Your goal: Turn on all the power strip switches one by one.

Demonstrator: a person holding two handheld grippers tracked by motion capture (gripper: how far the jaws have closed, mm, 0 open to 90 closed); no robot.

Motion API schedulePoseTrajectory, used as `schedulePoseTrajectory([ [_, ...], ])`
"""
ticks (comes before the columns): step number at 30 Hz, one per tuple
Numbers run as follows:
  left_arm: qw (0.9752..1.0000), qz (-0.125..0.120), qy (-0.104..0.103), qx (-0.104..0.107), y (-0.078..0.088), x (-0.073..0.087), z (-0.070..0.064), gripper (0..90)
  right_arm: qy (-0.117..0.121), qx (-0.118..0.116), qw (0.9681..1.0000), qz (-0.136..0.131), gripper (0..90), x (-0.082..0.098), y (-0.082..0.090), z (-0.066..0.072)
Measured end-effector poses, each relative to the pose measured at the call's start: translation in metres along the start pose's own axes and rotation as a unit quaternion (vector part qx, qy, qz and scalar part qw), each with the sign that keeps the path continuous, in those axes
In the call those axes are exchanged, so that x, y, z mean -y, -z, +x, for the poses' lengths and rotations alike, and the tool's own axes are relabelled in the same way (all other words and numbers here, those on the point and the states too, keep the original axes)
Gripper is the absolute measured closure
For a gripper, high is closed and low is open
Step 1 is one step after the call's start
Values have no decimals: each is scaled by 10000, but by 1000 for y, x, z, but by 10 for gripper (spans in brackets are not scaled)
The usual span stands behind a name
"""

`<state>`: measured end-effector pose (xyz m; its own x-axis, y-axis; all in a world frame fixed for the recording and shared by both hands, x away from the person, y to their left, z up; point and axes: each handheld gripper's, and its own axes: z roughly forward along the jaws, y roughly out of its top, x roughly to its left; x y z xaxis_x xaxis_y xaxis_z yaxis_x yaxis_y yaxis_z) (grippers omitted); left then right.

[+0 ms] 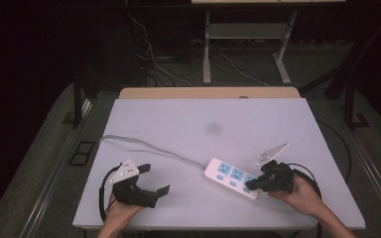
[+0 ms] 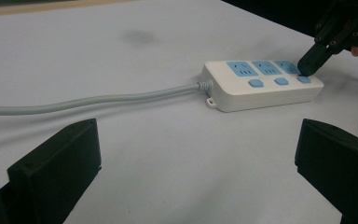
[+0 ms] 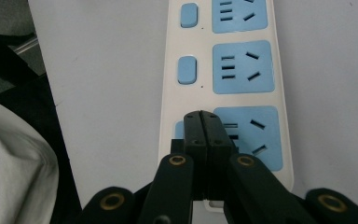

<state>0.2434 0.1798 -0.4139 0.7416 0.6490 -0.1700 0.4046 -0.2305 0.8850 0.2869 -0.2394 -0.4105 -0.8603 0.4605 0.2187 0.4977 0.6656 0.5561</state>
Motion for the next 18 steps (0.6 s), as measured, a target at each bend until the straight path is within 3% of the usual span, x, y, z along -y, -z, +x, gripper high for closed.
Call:
schedulePoseTrajectory([
  [6,10000,4,-1,1,0,0,0,0,68,-147,9999,-11,900,-4,-2,4],
  [18,10000,21,-6,-6,1,0,0,0,242,18,9997,29,900,-6,-7,8],
])
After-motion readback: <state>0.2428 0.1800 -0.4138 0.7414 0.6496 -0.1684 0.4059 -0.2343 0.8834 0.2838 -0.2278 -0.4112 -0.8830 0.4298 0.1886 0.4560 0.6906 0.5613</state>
